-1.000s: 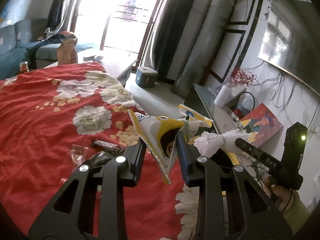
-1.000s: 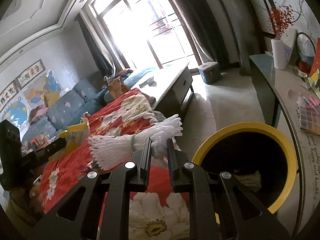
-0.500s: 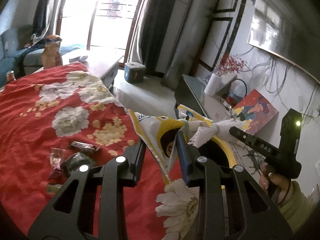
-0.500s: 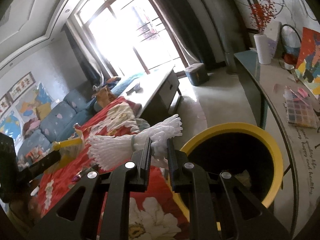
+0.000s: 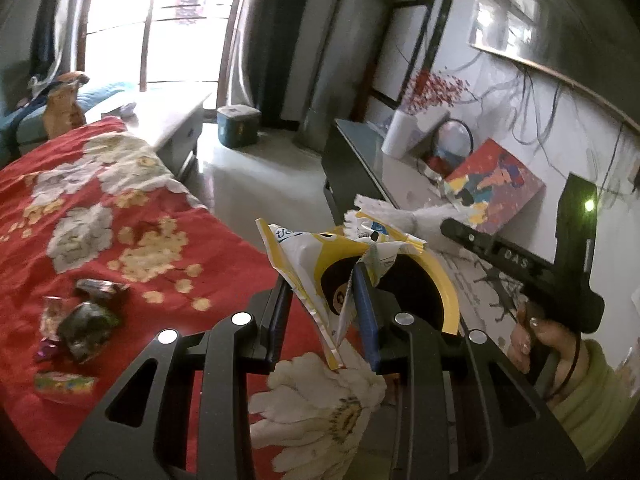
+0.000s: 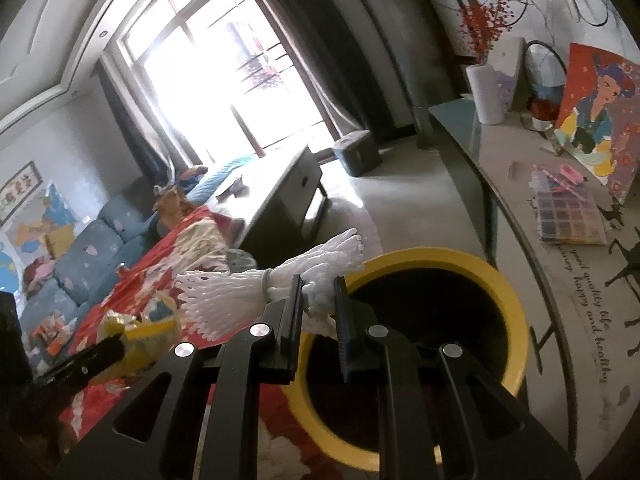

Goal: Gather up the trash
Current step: 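Open both tools over the bin to drop the chip bag and mesh bundle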

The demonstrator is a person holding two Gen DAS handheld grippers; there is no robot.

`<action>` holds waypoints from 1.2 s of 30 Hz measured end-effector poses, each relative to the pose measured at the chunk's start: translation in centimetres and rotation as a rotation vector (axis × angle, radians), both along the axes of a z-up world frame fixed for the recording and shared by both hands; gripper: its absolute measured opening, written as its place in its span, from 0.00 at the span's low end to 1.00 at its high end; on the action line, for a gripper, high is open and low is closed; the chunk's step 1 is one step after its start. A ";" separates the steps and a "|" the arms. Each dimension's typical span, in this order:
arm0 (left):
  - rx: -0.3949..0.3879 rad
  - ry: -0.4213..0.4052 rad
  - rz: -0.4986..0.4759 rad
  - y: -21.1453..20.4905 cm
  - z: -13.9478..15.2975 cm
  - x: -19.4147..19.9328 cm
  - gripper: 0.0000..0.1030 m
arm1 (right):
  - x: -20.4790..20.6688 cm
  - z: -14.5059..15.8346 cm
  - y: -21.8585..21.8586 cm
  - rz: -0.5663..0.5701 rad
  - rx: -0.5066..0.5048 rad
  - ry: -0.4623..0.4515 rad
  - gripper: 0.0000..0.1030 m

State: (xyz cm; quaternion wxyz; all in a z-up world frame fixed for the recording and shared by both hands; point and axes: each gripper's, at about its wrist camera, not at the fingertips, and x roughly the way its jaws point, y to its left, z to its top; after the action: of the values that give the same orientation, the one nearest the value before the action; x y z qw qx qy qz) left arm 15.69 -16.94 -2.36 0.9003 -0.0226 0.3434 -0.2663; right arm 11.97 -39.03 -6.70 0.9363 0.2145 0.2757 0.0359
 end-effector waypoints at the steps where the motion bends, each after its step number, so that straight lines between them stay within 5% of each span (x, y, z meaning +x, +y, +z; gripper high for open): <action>1: 0.006 0.004 -0.010 -0.5 -0.3 0.0 0.23 | 0.0 -0.2 -0.2 -0.010 0.001 0.002 0.14; 25: 0.168 0.107 -0.197 -9.8 -6.9 1.1 0.24 | 1.7 -5.1 -5.4 -0.131 0.027 0.104 0.16; 36: 0.164 0.122 -0.235 -11.2 -8.4 2.2 0.28 | 1.9 -5.4 -6.1 -0.144 0.027 0.111 0.24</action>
State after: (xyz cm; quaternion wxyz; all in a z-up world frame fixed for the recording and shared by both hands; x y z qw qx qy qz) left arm 17.85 -28.14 -10.80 0.8393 0.0750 0.4183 -0.3390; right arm 13.90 -45.12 -12.15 0.9168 0.2481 0.3105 -0.0394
